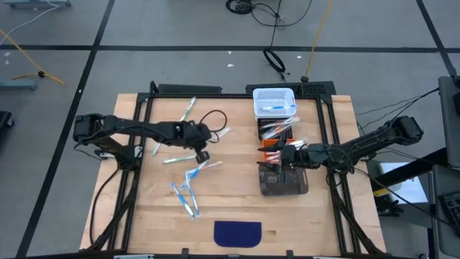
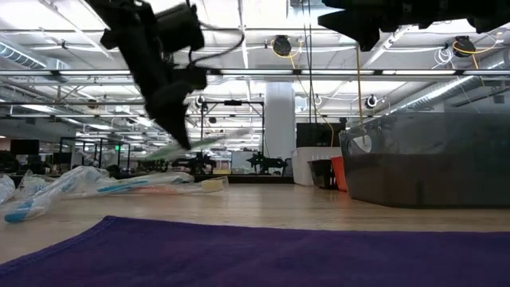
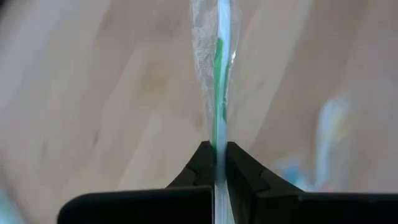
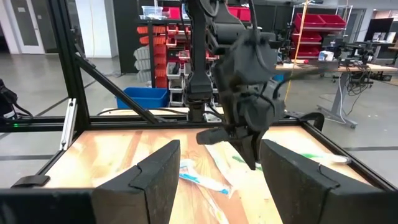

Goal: Pick & Place Toothbrushes
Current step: Put the green toothbrush into the black transparent bin

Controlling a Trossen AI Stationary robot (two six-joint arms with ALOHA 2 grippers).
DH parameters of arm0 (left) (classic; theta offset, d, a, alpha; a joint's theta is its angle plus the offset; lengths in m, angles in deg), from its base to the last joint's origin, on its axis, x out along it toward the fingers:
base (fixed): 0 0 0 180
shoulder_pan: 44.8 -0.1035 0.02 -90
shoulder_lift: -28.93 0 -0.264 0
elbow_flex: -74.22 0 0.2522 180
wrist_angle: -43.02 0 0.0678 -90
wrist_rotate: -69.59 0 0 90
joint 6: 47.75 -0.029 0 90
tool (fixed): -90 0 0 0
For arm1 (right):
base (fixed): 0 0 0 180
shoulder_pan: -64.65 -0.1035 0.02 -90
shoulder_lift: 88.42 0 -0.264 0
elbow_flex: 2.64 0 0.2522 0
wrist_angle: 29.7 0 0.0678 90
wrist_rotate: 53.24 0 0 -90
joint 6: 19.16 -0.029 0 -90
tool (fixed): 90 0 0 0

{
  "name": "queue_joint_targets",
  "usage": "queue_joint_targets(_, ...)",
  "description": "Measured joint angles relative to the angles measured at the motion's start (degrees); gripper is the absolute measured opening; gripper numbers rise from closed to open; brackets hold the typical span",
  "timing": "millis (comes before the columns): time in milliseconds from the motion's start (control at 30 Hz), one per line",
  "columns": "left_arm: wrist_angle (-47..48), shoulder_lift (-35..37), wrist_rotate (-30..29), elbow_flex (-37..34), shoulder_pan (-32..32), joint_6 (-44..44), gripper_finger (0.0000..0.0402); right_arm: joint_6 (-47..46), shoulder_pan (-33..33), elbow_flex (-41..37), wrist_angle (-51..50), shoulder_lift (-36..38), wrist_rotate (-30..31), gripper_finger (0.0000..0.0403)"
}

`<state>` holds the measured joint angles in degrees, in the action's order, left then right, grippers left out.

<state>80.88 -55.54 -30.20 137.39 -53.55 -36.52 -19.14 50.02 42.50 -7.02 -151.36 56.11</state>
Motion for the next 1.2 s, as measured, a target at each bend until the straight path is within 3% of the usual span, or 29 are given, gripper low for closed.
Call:
queue_joint_targets(267, -14.92, 0.01, 0.39, 4.48, 3.91, -5.64, 0.0005, -1.34, 0.02, 0.00, -0.88, 0.00, 0.10, 0.0212)
queue_joint_targets(667, -37.52, 0.04, 2.20, 4.91, 8.80, -8.57, 0.0011, -3.17, 2.45, -0.02, -0.48, 0.00, 0.34, 0.0212)
queue_joint_targets(933, -41.84, 0.04, 0.44, 4.91, 10.15, -10.00, 0.0010, -3.92, 6.44, -0.02, 5.77, -0.08, -1.78, 0.0212)
queue_joint_targets(1067, -43.77, -0.82, -0.76, 4.91, 10.12, -10.01, 0.0005, -3.67, 7.65, -0.02, 11.50, -2.46, -6.01, 0.0212)
queue_joint_targets(1200, -48.24, -3.20, -0.32, 4.94, 10.65, -9.99, 0.0010, -4.00, 9.72, -0.03, 14.64, -5.59, -6.08, 0.0212)
